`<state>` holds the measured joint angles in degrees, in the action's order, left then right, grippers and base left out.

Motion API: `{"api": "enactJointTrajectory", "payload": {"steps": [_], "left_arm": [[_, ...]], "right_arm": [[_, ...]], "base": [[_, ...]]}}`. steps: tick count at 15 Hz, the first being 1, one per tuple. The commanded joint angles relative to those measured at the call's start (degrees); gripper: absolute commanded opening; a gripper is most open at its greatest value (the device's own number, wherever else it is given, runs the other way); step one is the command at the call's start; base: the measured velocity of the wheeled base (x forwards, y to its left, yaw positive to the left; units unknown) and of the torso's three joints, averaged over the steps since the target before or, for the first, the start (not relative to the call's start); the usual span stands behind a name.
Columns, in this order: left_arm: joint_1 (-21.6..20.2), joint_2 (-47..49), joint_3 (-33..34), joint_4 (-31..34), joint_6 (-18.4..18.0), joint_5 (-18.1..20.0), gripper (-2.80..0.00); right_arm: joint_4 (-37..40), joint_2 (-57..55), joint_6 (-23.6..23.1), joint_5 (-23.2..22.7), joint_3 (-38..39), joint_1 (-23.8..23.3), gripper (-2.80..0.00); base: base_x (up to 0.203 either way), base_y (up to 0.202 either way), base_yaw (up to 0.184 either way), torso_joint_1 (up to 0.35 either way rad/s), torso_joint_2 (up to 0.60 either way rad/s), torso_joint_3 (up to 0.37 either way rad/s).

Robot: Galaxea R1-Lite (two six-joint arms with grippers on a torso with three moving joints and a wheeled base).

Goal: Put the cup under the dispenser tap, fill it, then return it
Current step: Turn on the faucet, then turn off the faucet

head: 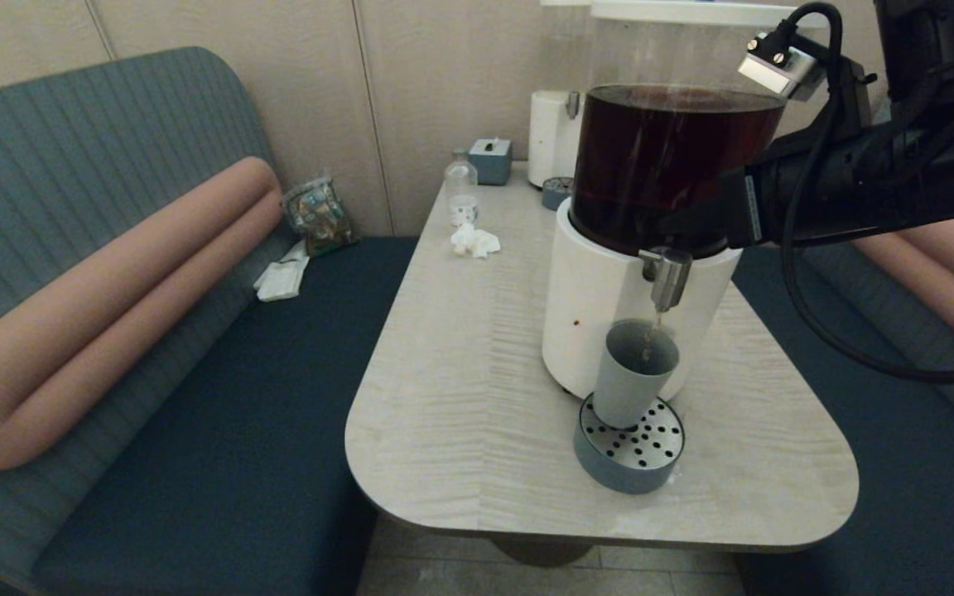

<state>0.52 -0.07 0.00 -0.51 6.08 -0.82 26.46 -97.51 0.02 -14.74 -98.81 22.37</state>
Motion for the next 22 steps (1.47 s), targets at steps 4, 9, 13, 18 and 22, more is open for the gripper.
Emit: {"api": "enactJointTrajectory", "payload": {"steps": [4,9,13,18,22], "left_arm": [[0.0,0.07,0.0,-0.02,0.07,-0.06,-2.8],[0.0,0.07,0.0,-0.02,0.07,-0.06,-2.8],[0.0,0.07,0.0,-0.02,0.07,-0.06,-2.8],[0.0,0.07,0.0,-0.02,0.07,-0.06,-2.8],[0.0,0.07,0.0,-0.02,0.07,-0.01,-2.8]], "right_arm": [[0.42,4.15,-1.65,0.06,2.45,0.18,-2.8],[0.52,8.83,-6.53,1.84,7.58,1.43,-2.8],[0.46,12.51,-13.73,6.32,13.51,3.07,-2.8],[0.43,12.88,-14.53,7.53,12.25,6.89,-2.8],[0.38,8.47,-8.77,8.21,7.67,7.76,-2.8]], "base": [[0.0,0.0,0.0,0.0,0.0,0.0],[0.0,0.0,0.0,0.0,0.0,0.0],[0.0,0.0,0.0,0.0,0.0,0.0],[0.0,0.0,0.0,0.0,0.0,0.0],[0.0,0.0,0.0,0.0,0.0,0.0]]}}
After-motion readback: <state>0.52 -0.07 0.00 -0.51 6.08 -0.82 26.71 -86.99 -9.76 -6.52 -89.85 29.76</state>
